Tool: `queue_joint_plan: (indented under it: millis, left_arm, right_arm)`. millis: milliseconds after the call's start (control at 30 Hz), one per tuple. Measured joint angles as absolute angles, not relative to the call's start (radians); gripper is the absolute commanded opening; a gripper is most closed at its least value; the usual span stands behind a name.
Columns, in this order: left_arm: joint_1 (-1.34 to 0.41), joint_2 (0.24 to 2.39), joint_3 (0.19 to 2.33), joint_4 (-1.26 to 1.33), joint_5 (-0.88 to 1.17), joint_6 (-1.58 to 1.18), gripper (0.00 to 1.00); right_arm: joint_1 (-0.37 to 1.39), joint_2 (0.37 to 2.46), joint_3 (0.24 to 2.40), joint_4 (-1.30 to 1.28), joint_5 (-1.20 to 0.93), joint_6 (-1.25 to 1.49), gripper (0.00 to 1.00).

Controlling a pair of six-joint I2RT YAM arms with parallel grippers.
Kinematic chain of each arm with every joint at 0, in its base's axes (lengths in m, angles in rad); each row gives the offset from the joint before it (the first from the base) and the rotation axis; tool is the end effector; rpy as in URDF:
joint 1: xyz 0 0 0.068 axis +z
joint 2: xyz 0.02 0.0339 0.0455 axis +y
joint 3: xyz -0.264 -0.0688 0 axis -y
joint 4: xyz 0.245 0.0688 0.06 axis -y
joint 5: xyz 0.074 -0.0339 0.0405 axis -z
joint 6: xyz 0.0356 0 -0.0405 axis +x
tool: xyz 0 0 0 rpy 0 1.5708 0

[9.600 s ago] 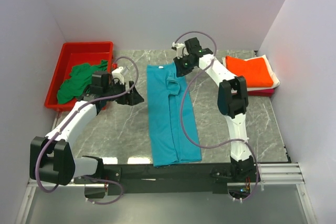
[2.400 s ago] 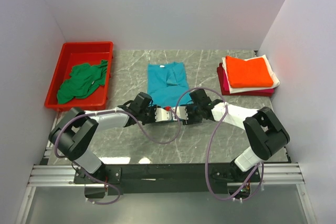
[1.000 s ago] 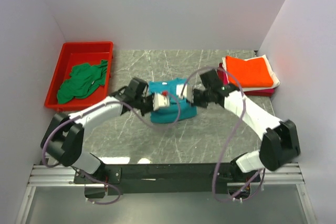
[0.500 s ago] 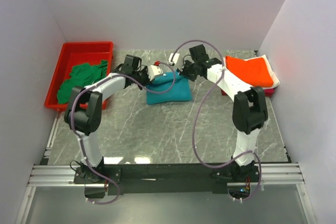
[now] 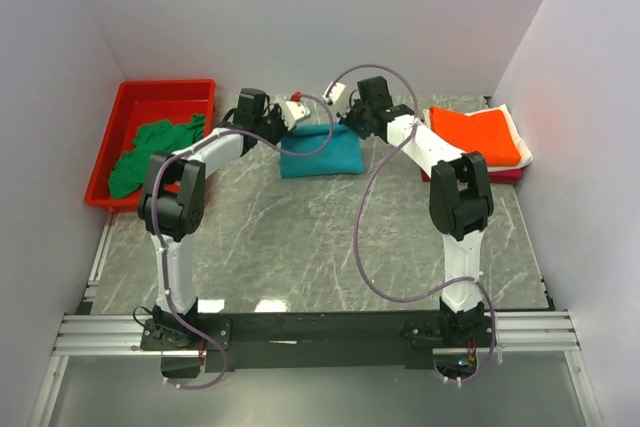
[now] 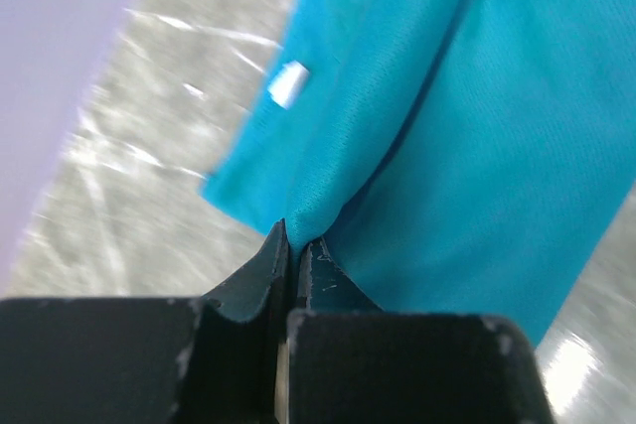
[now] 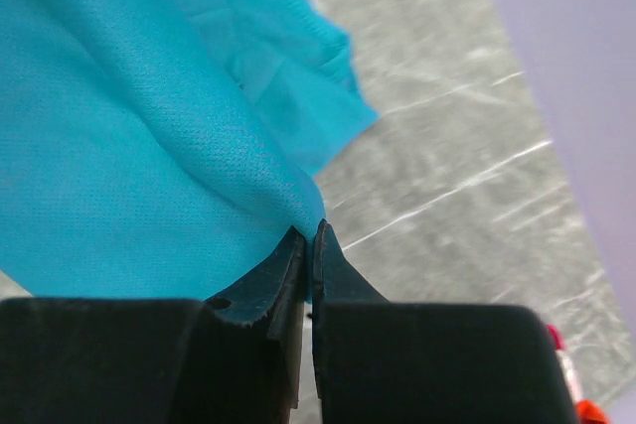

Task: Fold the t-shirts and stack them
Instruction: Fold the tshirt

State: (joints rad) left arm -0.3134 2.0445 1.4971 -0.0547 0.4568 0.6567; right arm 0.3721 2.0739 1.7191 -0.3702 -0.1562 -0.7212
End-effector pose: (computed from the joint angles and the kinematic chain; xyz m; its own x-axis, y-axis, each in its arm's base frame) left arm 0.4405 -0.1593 0.2121 -0.0467 0.5911 -0.8052 0.8220 0.4808 0.3053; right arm 0.4447 0.1795 0.2435 -0.1552 -0.7607 -0.6302 -0.7591 0.5001 -0.4167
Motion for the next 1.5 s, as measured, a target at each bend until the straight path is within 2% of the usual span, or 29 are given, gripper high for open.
queue_joint_plan:
  millis: [700, 800, 833, 867, 933, 1067, 1200, 1233, 1300, 1333, 1400, 1433, 1500]
  left_arm:
    - [-0.318, 2.365, 1.830, 0.067, 0.187, 0.527, 0.02]
    - [-0.318, 2.387, 1.856, 0.078, 0.167, 0.508, 0.33]
    - [-0.318, 2.392, 1.861, 0.080, 0.155, 0.499, 0.58]
    - [-0.318, 2.399, 1.869, 0.080, 0.136, 0.482, 0.67]
    - [-0.317, 2.422, 1.928, 0.055, 0.080, 0.415, 0.99]
    - [-0.311, 2.432, 2.038, 0.014, -0.009, 0.281, 0.99]
    - [-0.294, 2.334, 2.021, -0.016, 0.009, 0.122, 0.98]
    - [-0.289, 2.287, 1.985, -0.028, 0.039, 0.081, 0.91]
    - [-0.278, 2.194, 1.924, -0.036, 0.127, 0.006, 0.84]
    - [-0.273, 2.162, 1.909, -0.036, 0.173, -0.021, 0.72]
    - [-0.265, 2.123, 1.905, -0.036, 0.263, -0.081, 0.62]
    - [-0.262, 2.117, 1.916, -0.037, 0.322, -0.109, 0.56]
    - [-0.263, 2.133, 1.936, -0.050, 0.404, -0.155, 0.55]
  right_arm:
    - [0.382, 2.384, 1.976, -0.133, 0.132, -0.644, 0.00]
    - [0.390, 2.413, 1.996, -0.096, 0.175, -0.644, 0.21]
    - [0.392, 2.424, 2.005, -0.084, 0.190, -0.643, 0.42]
    - [0.394, 2.434, 2.012, -0.073, 0.213, -0.639, 0.52]
    - [0.395, 2.447, 2.015, -0.041, 0.272, -0.642, 0.64]
    - [0.389, 2.448, 2.016, -0.001, 0.359, -0.615, 0.69]
    - [0.368, 2.402, 1.987, -0.059, 0.307, -0.522, 0.75]
    - [0.358, 2.387, 1.987, -0.103, 0.261, -0.495, 0.72]
    - [0.327, 2.350, 1.993, -0.216, 0.098, -0.455, 0.64]
    - [0.310, 2.331, 1.997, -0.269, 0.006, -0.440, 0.60]
    - [0.284, 2.297, 1.997, -0.341, -0.149, -0.411, 0.56]
    - [0.271, 2.284, 1.998, -0.371, -0.234, -0.395, 0.47]
    - [0.249, 2.279, 2.027, -0.439, -0.363, -0.361, 0.45]
